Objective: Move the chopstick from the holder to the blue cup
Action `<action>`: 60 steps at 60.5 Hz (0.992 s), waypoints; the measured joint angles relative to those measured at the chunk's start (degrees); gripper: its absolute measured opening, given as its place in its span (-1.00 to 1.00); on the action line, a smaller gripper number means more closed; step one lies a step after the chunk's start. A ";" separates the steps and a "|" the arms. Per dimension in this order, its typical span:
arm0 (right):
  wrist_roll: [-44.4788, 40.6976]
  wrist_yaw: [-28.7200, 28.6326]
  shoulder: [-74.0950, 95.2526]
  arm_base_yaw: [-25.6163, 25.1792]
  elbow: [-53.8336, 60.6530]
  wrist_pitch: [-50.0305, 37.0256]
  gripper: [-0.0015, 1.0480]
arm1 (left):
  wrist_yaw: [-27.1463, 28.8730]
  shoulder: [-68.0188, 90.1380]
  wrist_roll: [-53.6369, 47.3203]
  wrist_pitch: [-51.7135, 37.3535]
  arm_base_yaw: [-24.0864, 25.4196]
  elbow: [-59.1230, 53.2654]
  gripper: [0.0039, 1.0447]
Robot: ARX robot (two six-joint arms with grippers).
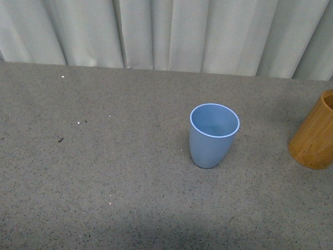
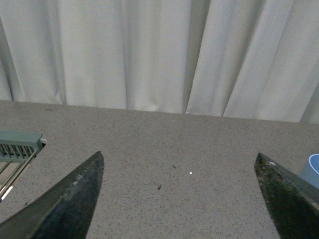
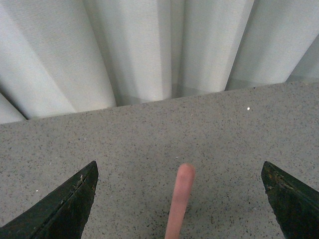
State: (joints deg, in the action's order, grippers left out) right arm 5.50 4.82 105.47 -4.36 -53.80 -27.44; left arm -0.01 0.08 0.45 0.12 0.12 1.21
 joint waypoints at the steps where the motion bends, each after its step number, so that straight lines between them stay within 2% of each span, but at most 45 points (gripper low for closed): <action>1: 0.17 0.00 0.44 -0.04 -0.39 0.09 0.82 | 0.00 0.00 -0.07 0.00 0.00 0.00 0.91; 5: 0.87 0.07 2.12 -0.26 -1.55 0.11 0.82 | 0.00 0.00 -0.04 0.00 0.00 0.00 0.87; 39: 5.31 -0.55 10.27 0.35 -9.60 -0.63 0.82 | 0.00 0.00 -0.04 0.00 0.00 0.00 0.88; 60: 6.45 1.16 14.21 1.16 -13.55 -0.81 0.82 | 0.00 0.00 -0.04 0.00 0.00 0.00 0.88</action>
State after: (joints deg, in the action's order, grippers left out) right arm 11.94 5.98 119.68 -3.20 -67.35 -28.25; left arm -0.01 0.08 0.40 0.12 0.12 1.21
